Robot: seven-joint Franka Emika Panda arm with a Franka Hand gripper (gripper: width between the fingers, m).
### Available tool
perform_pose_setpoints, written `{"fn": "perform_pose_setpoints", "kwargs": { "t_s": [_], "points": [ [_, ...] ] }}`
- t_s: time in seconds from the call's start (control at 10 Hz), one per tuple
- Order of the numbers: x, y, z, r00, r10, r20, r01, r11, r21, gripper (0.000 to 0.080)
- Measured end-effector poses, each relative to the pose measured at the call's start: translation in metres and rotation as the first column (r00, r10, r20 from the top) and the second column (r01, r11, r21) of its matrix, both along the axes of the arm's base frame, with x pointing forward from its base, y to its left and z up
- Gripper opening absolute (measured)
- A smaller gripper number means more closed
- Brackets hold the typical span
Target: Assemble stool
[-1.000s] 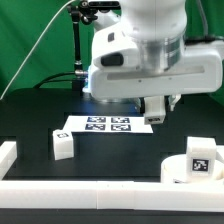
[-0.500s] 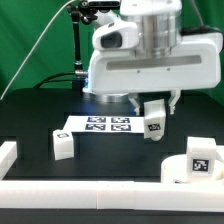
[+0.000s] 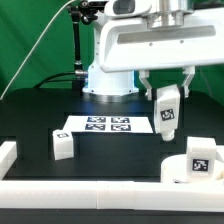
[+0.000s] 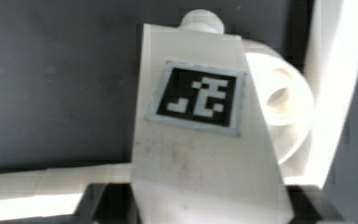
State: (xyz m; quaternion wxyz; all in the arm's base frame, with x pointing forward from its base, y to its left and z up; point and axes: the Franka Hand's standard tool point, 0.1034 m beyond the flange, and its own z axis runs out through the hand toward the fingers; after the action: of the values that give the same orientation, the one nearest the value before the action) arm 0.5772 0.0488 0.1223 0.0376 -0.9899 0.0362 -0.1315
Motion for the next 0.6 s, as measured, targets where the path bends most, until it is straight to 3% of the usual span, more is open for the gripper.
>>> {"fn": "perform_pose_setpoints", "kwargs": {
  "t_s": [0.2, 0.3, 0.5, 0.6],
  "points": [
    [0.005, 0.0, 0.003, 0.992, -0.003, 0.128, 0.006, 1.0, -0.017, 0.0324],
    [0.004, 0.012, 0.003, 0.994, 0.039, 0.102, -0.036, 0.999, -0.024, 0.0324],
    [0.016, 0.047, 0.016, 0.992, 0.06, 0.115, -0.059, 0.998, -0.012, 0.0324],
    [0.016, 0.049, 0.016, 0.992, 0.063, 0.112, -0.062, 0.998, -0.011, 0.0324]
  ]
}}
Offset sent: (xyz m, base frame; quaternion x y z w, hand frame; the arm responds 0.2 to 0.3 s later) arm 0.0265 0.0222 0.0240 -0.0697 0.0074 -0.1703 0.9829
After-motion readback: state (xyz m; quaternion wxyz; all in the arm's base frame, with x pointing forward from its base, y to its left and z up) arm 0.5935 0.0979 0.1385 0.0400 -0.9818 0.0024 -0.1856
